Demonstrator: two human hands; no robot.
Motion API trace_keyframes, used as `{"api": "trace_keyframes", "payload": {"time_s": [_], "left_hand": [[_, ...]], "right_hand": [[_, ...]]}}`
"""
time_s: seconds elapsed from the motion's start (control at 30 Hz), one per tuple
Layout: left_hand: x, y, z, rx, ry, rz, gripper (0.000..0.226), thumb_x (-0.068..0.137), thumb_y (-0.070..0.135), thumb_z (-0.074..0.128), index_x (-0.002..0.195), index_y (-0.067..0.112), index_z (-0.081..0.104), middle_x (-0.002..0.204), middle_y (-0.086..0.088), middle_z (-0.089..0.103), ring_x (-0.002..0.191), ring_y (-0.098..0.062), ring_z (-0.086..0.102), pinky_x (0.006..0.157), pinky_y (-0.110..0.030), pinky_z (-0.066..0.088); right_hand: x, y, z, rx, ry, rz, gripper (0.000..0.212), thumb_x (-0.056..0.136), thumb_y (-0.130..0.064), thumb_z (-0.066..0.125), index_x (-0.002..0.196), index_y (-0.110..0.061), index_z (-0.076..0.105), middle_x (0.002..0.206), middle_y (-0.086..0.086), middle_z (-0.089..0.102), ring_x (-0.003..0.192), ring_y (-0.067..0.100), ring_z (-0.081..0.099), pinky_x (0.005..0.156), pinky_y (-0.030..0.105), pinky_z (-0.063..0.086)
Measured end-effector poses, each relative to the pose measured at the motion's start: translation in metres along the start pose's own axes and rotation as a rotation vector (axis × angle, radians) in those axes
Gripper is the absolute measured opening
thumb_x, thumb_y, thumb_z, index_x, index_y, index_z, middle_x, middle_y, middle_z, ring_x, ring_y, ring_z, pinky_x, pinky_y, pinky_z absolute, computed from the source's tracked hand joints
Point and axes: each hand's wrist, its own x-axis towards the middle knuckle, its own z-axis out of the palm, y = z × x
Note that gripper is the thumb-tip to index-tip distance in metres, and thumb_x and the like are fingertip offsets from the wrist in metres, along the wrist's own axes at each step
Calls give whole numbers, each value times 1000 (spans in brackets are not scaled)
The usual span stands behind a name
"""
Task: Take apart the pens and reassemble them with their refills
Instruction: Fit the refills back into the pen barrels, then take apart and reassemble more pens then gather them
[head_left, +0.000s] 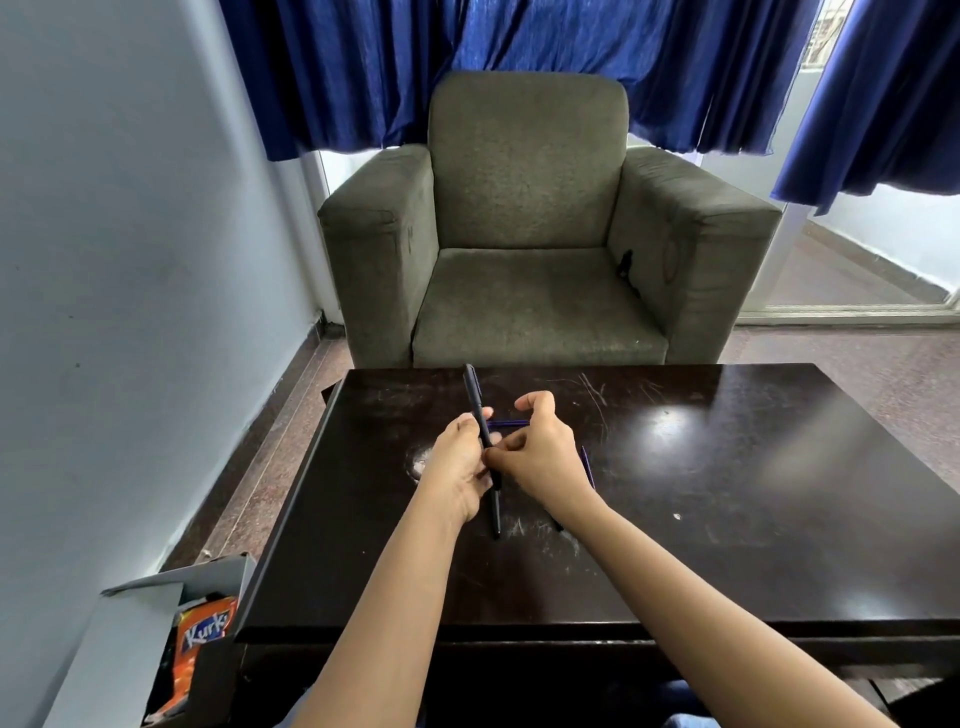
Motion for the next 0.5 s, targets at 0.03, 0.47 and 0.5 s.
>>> {"api": "trace_keyframes", "payload": {"time_s": [0.03, 0.47, 0.5], "left_hand": [[-1, -1, 0, 81, 34, -1, 35, 102, 29, 29, 122, 23, 57, 113, -8, 62, 102, -20, 55, 84, -34, 44], [-5, -1, -2, 308, 81, 72, 27, 102, 33, 34, 96, 18, 56, 89, 2, 50, 88, -7, 53, 110, -40, 34], [-6, 0, -1, 318, 89, 74, 28, 102, 33, 34, 87, 20, 53, 83, 4, 46, 81, -6, 51, 110, -40, 34]], "right_hand": [[2, 5, 1, -41, 2, 21, 53, 72, -10, 73, 113, -15, 40, 73, -1, 65, 69, 13, 61, 67, 28, 52], [2, 62, 21, -699, -179, 241, 21, 82, 0, 54, 103, -6, 56, 111, 13, 61, 104, 34, 60, 73, 33, 45], [2, 62, 21, -710, -183, 231, 17, 82, 0, 54, 98, -7, 54, 111, 13, 61, 104, 34, 60, 71, 32, 43]]}}
